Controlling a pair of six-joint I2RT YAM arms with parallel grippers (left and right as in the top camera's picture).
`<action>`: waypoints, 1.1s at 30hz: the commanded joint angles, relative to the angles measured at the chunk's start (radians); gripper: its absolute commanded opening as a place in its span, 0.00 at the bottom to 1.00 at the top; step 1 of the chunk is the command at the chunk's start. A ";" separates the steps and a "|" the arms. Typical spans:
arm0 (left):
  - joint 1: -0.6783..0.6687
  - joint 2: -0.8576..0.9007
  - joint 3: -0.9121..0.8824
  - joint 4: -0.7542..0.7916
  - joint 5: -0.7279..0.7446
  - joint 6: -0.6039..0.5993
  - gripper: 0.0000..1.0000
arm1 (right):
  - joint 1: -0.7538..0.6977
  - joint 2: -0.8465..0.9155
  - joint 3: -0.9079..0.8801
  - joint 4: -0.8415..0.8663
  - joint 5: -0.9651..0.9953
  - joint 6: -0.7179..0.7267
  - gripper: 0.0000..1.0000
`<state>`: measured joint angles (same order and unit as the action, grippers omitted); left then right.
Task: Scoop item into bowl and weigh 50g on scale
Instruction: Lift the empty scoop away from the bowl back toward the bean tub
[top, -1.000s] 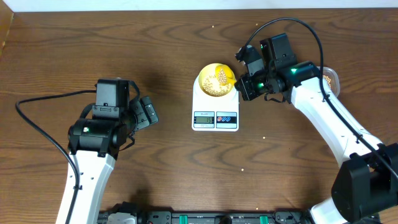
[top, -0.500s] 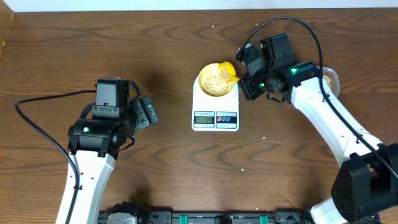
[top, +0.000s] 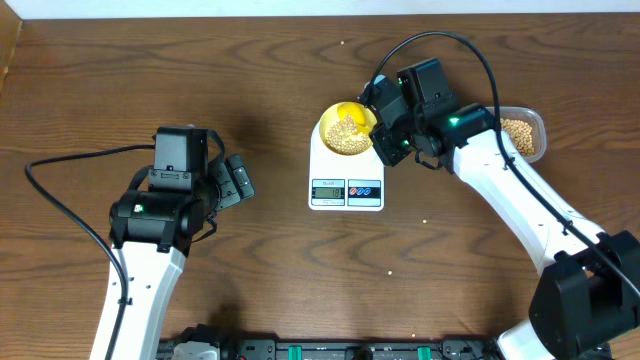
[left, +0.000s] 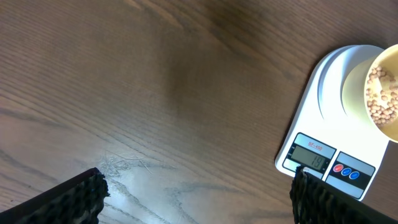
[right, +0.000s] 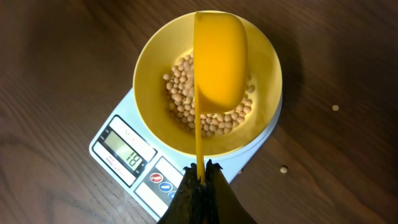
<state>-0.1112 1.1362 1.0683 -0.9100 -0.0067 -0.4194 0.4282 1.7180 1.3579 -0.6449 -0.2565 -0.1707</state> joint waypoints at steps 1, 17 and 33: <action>0.006 0.001 0.011 -0.002 -0.017 -0.001 0.96 | 0.006 -0.013 0.005 0.006 0.023 -0.018 0.01; 0.006 0.001 0.011 -0.002 -0.017 -0.001 0.96 | 0.026 -0.013 0.005 0.007 0.082 -0.089 0.01; 0.006 0.001 0.011 -0.002 -0.017 -0.001 0.96 | 0.065 -0.013 0.006 0.035 0.171 -0.119 0.01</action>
<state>-0.1112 1.1362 1.0683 -0.9100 -0.0067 -0.4194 0.4747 1.7180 1.3579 -0.6167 -0.1146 -0.2665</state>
